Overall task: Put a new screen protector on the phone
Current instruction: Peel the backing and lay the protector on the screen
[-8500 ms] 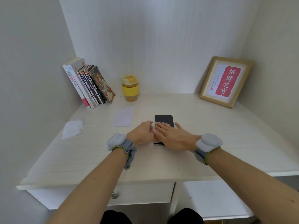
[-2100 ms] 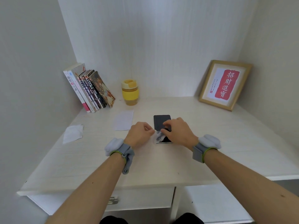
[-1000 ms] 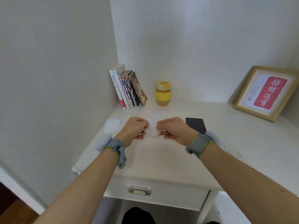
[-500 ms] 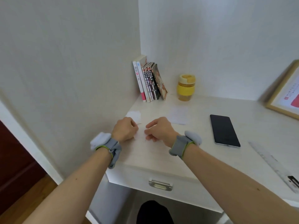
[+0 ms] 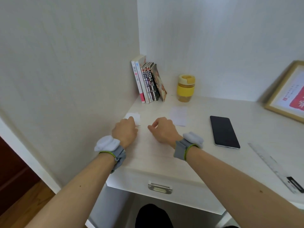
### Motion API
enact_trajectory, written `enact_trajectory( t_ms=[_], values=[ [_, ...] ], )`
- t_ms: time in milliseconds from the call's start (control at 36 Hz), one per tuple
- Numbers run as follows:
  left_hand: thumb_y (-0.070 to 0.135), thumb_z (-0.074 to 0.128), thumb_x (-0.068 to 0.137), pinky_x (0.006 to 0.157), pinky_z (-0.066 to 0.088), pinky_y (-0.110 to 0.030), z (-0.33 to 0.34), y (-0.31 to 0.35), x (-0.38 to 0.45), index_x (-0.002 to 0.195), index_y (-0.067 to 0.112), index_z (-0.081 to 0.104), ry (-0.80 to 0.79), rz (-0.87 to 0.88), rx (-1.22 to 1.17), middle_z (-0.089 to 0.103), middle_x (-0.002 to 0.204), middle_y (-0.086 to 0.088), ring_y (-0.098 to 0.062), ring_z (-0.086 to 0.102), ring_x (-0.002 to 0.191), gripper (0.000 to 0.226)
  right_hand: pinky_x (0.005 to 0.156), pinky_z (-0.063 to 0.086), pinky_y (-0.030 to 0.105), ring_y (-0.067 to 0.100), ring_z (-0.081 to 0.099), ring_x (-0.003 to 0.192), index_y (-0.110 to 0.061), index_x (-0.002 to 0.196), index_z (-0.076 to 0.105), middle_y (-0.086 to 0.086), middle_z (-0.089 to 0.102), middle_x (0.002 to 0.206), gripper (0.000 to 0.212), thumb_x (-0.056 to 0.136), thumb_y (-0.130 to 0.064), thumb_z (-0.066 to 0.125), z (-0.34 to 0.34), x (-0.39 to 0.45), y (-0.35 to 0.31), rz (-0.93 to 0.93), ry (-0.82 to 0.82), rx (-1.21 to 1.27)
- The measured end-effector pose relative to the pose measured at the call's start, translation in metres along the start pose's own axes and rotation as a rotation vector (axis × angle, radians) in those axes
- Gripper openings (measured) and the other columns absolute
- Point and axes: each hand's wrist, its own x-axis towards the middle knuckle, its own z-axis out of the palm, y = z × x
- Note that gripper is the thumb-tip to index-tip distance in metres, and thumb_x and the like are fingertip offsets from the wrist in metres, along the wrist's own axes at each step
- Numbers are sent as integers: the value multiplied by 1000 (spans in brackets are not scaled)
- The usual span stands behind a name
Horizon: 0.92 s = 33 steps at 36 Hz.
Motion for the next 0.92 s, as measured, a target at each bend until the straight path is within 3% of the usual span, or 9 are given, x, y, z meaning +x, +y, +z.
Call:
enact_trajectory(
  t_ms=[111, 194, 278, 389, 528, 694, 917],
  values=[
    [18, 43, 98, 75, 41, -38, -6, 27, -5, 121, 10, 47, 128, 66, 118, 49, 118, -12, -36, 54, 101, 24, 78, 58, 44, 34, 68, 83, -1, 99, 67, 18, 70, 95, 40, 98, -36, 47, -24, -2, 10, 10, 19, 59],
    [13, 42, 97, 67, 39, -36, -7, 62, -8, 113, 10, 50, 194, 133, 84, 49, 112, -12, -34, 54, 94, 18, 52, 53, 30, 24, 63, 57, 2, 96, 68, 17, 73, 84, 42, 99, -32, 44, -51, -9, 24, 30, 28, 107],
    [20, 41, 98, 74, 46, -39, -1, 96, -5, 108, 14, 53, 105, 202, -120, 57, 107, -9, -32, 56, 93, 17, 44, 45, 24, 17, 54, 47, 0, 92, 69, 13, 74, 81, 35, 98, -25, 46, -76, -17, 39, 40, 60, 103],
    [23, 41, 96, 84, 50, -42, 9, 151, -14, 100, 19, 58, -92, 269, -398, 68, 97, -8, -28, 60, 95, 18, 45, 46, 24, 16, 54, 50, -8, 91, 70, 8, 74, 77, 21, 92, -16, 50, -110, -30, 72, 85, 117, 63],
    [20, 42, 94, 83, 53, -43, 21, 198, -24, 96, 18, 60, -170, 288, -549, 69, 94, -8, -29, 63, 89, 18, 54, 57, 28, 16, 63, 60, -11, 90, 72, 6, 74, 80, 17, 90, -15, 55, -140, -43, 109, 148, 183, 35],
    [24, 45, 94, 85, 51, -40, 41, 227, -32, 99, 15, 61, -146, 281, -521, 69, 96, -10, -28, 62, 94, 19, 68, 60, 34, 20, 69, 77, -12, 82, 75, 3, 73, 78, 15, 85, -11, 59, -155, -56, 148, 176, 228, 38],
    [23, 43, 95, 74, 44, -33, 47, 214, -19, 103, 11, 59, -3, 174, -434, 64, 101, -11, -28, 57, 94, 21, 73, 59, 36, 19, 68, 76, -9, 85, 75, 4, 73, 80, 15, 87, -16, 62, -138, -37, 140, 97, 210, 98]
  ],
)
